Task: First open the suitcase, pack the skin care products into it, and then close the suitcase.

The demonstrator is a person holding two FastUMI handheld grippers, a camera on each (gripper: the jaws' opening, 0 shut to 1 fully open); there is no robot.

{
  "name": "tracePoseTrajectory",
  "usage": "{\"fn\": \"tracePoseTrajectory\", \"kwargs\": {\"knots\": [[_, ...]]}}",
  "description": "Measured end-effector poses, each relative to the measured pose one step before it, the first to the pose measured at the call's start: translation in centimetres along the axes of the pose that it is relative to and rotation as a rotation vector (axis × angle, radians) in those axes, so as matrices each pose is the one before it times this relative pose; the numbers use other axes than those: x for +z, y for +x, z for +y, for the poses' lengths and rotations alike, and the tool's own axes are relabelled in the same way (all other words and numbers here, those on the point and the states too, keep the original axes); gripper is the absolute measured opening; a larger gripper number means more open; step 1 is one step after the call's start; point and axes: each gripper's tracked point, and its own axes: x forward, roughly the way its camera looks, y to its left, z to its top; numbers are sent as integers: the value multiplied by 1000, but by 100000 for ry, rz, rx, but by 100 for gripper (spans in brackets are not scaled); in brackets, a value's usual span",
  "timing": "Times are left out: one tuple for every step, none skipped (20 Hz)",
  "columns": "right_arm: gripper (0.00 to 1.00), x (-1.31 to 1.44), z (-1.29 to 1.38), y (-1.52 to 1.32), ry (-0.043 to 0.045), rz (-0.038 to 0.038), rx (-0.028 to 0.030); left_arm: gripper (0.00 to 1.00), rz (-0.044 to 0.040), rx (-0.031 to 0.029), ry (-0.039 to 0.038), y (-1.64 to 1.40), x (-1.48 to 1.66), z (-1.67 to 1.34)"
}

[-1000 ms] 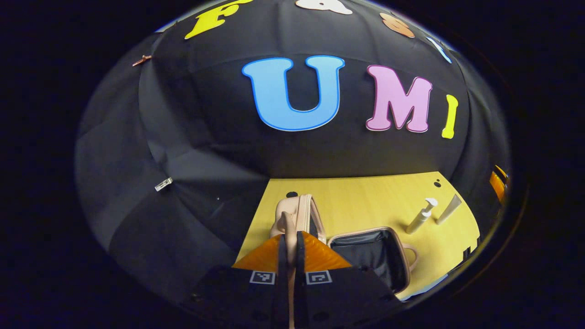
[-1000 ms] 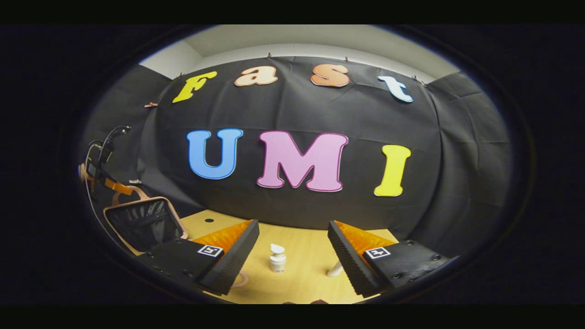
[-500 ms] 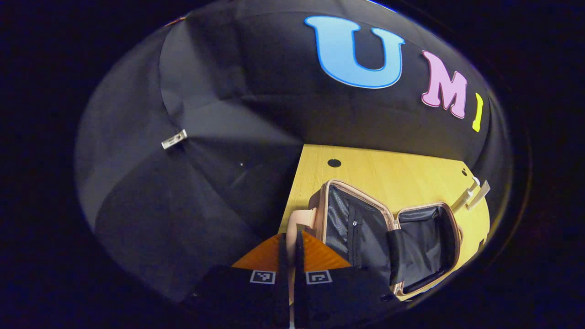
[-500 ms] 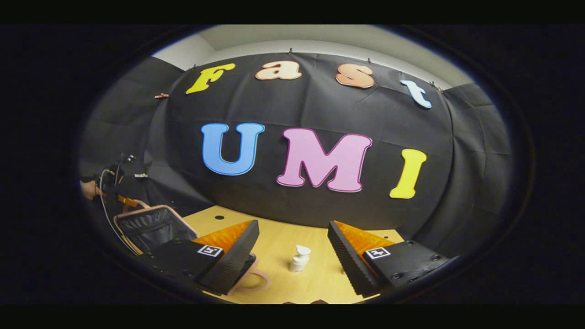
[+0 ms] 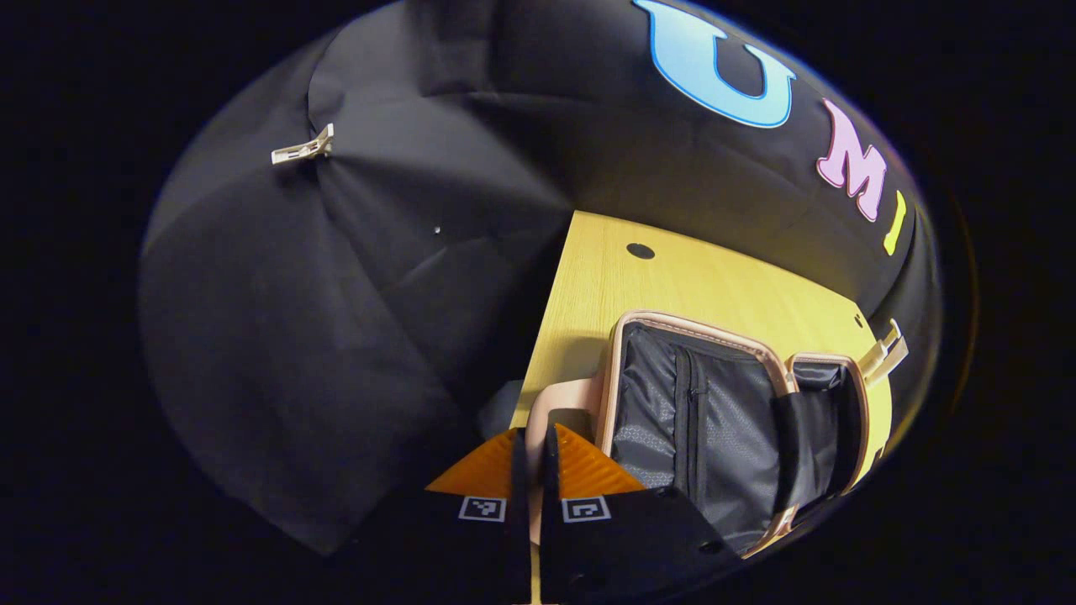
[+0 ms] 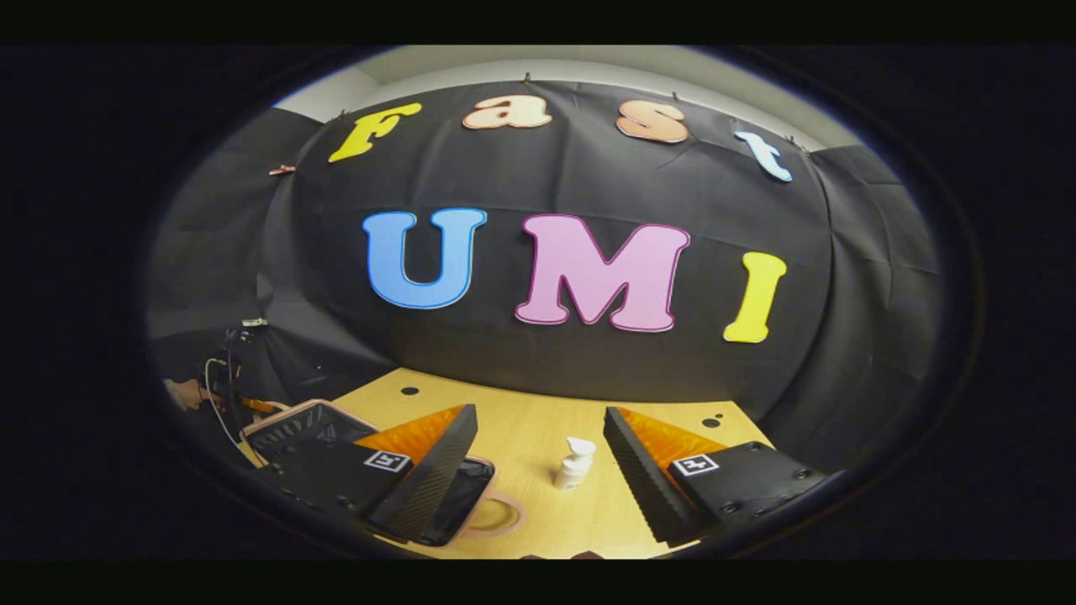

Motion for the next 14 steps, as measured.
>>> {"fn": "tracePoseTrajectory", "kwargs": {"knots": [[96, 32, 6, 23, -657, 89, -803, 11, 287, -214, -420, 521, -214, 119], [96, -121, 30, 46, -300, 273, -531, 12, 1155, 416, -428, 768, -900, 163], [96, -68, 23, 32, 62, 46, -354, 13, 567, 2028, 178, 563, -307, 667], [96, -213, 97, 79, 179, 61, -89, 16, 517, 1137, -92, 255, -230, 362], [96, -246, 85, 132, -106, 278, -146, 23, -300, 1342, -513, 207, 53, 345], [96, -328, 9, 113, -493, 468, -294, 25, -1164, 74, -683, -658, 122, 260], [96, -244, 147, 159, -662, 339, -381, 44, -1835, -372, -819, -60, 390, -77], [96, -257, -72, 26, -807, -11, -883, 62, -2320, 796, -141, -368, 525, 171], [96, -136, -152, -25, -899, -808, -1559, 81, -4193, 774, 612, -494, 884, -217], [96, 15, -308, -128, -979, -911, -1697, 99, -7415, 2004, 925, -1293, 1750, -133], [96, -119, -279, -314, -878, -561, -1124, 98, -10191, 309, 847, -1631, 2396, -695], [99, 52, -55, -254, -722, -566, -133, 96, -8640, -1743, 645, -1472, 2226, -1623], [96, 125, -154, -63, -524, -435, 200, 95, -7546, -814, 812, -1482, 2196, -1539], [96, -11, -119, -91, -198, -165, 146, 95, -7502, -484, 1983, -1828, 2166, -1816]]}}
